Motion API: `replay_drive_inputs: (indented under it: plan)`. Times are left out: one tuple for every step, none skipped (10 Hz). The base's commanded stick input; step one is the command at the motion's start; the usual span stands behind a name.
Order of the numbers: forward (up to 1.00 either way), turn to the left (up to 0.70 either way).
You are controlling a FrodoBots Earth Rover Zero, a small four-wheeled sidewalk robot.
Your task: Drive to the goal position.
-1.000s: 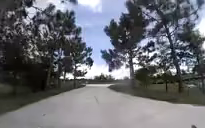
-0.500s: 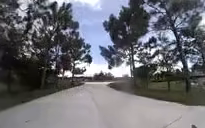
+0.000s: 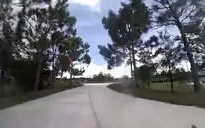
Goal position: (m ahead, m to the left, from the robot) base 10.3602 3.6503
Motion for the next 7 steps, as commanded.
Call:
replay_drive_inputs:
  plan:
    - [0.85, 0.00]
    - [0.85, 0.00]
    - [0.85, 0.00]
    - [0.85, 0.00]
    - [0.85, 0.00]
    - [0.85, 0.00]
    - [0.85, 0.00]
